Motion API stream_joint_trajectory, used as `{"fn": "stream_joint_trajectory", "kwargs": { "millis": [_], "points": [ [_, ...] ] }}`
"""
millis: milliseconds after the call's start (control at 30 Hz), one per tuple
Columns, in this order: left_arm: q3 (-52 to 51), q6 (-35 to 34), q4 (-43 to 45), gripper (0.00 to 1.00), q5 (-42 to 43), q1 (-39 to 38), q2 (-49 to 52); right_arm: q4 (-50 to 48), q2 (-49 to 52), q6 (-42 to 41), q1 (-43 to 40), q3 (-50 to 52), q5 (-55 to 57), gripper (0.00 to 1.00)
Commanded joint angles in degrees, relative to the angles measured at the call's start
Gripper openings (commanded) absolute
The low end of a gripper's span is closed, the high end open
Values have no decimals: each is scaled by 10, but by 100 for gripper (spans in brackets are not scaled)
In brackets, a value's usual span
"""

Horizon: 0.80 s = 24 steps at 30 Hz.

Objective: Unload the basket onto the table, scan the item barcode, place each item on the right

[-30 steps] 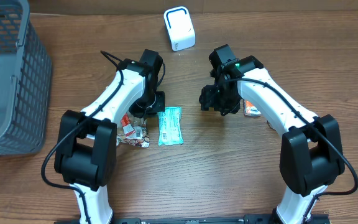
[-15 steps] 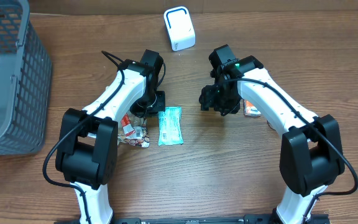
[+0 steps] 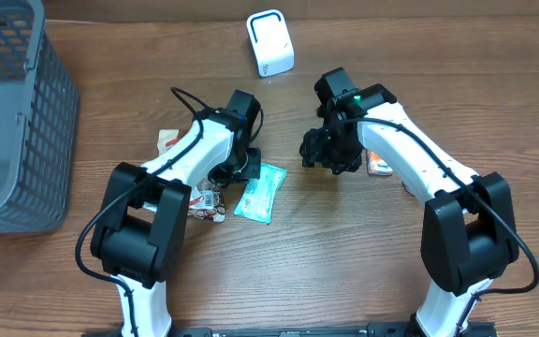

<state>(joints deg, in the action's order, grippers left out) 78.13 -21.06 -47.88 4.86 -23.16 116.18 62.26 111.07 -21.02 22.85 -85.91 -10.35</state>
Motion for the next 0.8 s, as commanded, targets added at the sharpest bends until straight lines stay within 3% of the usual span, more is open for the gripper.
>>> {"fn": "stream_joint_trajectory", "kwargs": {
  "millis": [0, 167, 333, 500, 600, 767],
  "points": [
    [-4, 23, 13, 6, 64, -12, 7, 2, -6, -4, -1, 3, -7, 63],
    [14, 44, -13, 4, 75, -14, 7, 2, -6, -2, -1, 3, -47, 64],
    [76, 43, -80, 4, 31, 1, 6, 2, -6, -2, -1, 3, -73, 69],
    [154, 44, -176, 11, 28, 15, 6, 0, -5, -2, 12, 4, -78, 69],
    [158, 44, -212, 22, 26, 15, 6, -3, -3, -14, 15, 4, -77, 67],
    [117, 49, -208, 19, 62, 6, 7, -3, 5, -30, 16, 7, -79, 65]
  ]
}}
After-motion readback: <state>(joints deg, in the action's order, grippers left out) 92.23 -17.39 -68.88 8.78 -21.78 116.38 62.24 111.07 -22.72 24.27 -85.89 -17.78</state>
